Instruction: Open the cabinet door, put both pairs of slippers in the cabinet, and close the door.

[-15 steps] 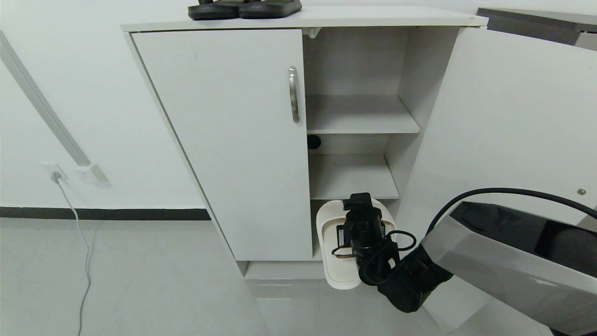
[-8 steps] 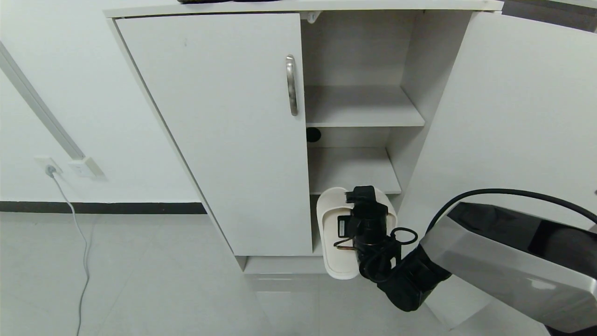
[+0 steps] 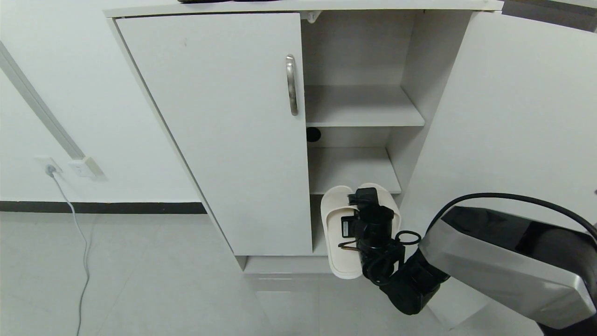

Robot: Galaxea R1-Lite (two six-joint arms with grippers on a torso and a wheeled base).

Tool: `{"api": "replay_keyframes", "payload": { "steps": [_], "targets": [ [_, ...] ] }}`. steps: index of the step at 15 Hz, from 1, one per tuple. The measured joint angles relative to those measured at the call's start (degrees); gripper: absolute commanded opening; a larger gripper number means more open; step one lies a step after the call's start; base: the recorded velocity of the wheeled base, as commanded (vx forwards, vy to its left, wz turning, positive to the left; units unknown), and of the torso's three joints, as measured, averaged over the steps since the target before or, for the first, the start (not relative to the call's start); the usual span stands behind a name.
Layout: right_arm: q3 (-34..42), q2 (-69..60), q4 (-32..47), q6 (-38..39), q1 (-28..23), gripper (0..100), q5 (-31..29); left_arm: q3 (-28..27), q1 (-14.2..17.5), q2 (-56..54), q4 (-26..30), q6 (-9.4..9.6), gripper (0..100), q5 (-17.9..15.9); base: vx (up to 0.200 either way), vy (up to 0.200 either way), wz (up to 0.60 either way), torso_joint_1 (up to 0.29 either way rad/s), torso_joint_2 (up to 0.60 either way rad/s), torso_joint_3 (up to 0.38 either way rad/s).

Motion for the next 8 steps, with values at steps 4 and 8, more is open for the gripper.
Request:
{"api": "replay_keyframes", "payload": {
  "steps": [4, 8],
  "targets": [
    [-0.1, 0.3, 0.1, 0.0, -0.3, 0, 0.1, 0.0, 0.0, 0.0, 0.0, 0.02, 0, 0.0, 0.1, 0.0, 0.0, 0.001, 0.0, 0.0],
    [-0.2, 0.4, 0.0, 0.0, -0.4, 0, 0.3, 0.0, 0.0, 0.0, 0.0, 0.02, 0, 0.0, 0.2, 0.0, 0.0, 0.005, 0.01, 0.0]
  ]
}}
